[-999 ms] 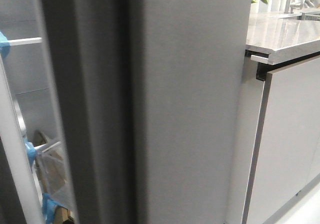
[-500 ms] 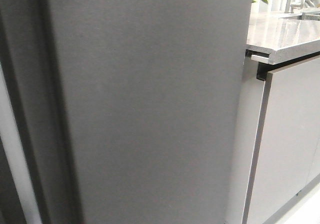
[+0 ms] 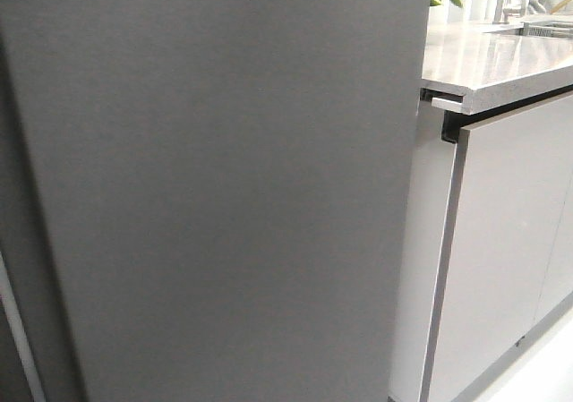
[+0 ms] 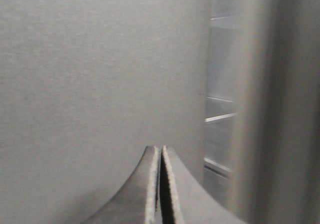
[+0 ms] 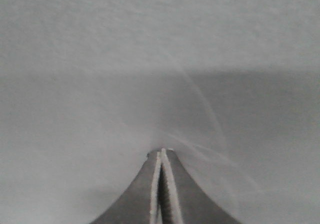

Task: Close fridge door

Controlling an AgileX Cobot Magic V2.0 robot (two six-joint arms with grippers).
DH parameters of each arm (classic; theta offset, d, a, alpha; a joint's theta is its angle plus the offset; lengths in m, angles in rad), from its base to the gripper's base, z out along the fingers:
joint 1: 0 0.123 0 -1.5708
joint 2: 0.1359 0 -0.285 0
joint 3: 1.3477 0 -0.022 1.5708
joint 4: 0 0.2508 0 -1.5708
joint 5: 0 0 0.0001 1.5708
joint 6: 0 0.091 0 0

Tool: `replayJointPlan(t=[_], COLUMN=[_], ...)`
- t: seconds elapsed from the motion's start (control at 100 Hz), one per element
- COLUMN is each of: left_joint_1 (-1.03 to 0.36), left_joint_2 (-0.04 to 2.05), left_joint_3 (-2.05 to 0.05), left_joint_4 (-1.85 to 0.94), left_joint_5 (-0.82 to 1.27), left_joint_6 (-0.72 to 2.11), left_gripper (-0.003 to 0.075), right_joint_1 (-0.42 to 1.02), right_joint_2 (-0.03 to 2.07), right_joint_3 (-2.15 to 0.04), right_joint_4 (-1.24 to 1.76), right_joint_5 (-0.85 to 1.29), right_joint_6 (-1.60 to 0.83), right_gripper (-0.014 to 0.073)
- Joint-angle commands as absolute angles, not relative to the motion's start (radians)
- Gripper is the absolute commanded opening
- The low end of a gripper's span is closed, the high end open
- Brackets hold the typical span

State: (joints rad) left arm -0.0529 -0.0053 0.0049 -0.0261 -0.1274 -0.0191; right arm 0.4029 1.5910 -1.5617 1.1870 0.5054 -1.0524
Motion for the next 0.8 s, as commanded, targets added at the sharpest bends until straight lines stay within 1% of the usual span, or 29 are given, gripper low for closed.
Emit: replayJointPlan(t=[0.0,0.21,0.47,0.64,0.789], left_joint_1=[-0.048,-0.048,-0.048,-0.048,-0.048], left_joint_2=[-0.016,-0.016,-0.016,-0.016,-0.016], left_joint_3=[0.04,0.04,0.04,0.04,0.04], left_joint_4=[-0.03,-0.03,-0.03,-0.03,-0.03], left_joint_5=[-0.2,-0.2,-0.2,-0.2,-0.2], left_joint_6=[-0.023,-0.023,-0.023,-0.023,-0.023], left_gripper=[-0.002,-0.002,-0.002,-0.002,-0.002], right_joint_1=[0.398,0.399,0.399,0.39,0.341], right_joint_2=[1.618,1.662,1.623,1.501,1.329], right_joint_3=[-1.624,-1.643,-1.641,-1.572,-1.405], right_joint_4=[1.237,1.237,1.18,1.019,0.968], right_joint_5=[0.387,0.374,0.395,0.383,0.385], right_joint_6=[-1.064,-1.064,-1.059,-0.956,-0.893], right_gripper=[-0.0044,-0.0044,-0.0044,-0.0043,-0.0043])
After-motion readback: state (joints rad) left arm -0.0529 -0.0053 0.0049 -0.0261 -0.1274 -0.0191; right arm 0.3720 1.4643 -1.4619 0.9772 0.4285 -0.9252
